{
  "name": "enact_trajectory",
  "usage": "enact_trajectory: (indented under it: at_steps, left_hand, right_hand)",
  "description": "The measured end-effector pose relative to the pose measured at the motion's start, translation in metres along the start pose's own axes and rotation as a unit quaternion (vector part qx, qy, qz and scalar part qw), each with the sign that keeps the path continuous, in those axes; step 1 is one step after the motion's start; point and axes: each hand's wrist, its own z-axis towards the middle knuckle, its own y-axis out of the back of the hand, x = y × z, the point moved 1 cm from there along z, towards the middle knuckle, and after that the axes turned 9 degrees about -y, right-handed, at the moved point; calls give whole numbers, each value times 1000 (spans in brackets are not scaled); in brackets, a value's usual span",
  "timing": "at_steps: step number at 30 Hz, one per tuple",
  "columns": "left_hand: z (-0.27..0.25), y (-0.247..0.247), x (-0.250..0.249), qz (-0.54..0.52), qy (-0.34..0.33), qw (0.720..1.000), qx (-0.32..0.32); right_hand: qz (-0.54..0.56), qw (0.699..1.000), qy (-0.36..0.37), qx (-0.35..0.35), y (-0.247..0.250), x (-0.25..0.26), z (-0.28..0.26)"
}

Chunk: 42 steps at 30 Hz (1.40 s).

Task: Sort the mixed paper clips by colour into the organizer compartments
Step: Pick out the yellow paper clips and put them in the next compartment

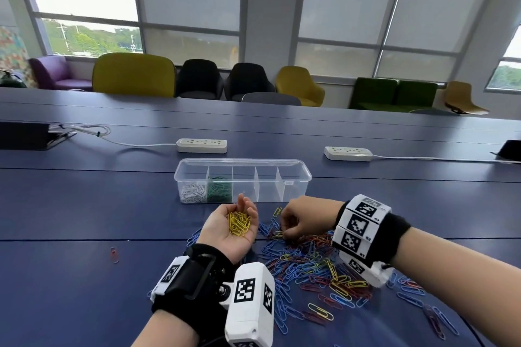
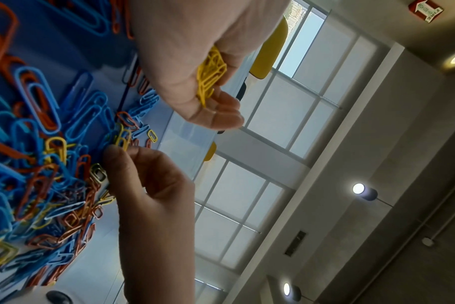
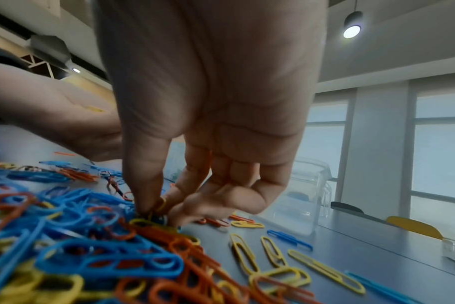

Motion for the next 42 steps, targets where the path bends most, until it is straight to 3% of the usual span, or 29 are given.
enact_trajectory:
  at_steps: [9,16,23,26,30,31,33,36,42]
  left_hand:
    - [-1,2,3,15,3,1000,4]
    - [-6,-1,7,20,-3,1000,21]
    - [-12,-7,15,59,29,996,59]
    - [-12,-6,13,45,29,997,64]
    - [-2,-1,5,-7,21,998,64]
    - [-1,0,3,-18,17,998,59]
    - [1,0,0,-29,11,998,48]
    - [0,0,0,-25,9,999,25]
    - [-1,1,-2,-16,32,999,28]
  right_hand:
    - [123,992,12,-18,1,-15,-17]
    - [291,956,23,-35,7,-16,-35]
    - [190,959,90,-191,19,20,-40]
    - [164,955,107,-221,20,34,-36]
    - [201,941,55,-266,23,22,-26]
    - [178,952,40,-244,23,16,-22]
    - [105,985,32,-133,17,6,-15]
    - [64,997,45,1,2,2,-4]
    - [17,999,34,2,-6,1,2]
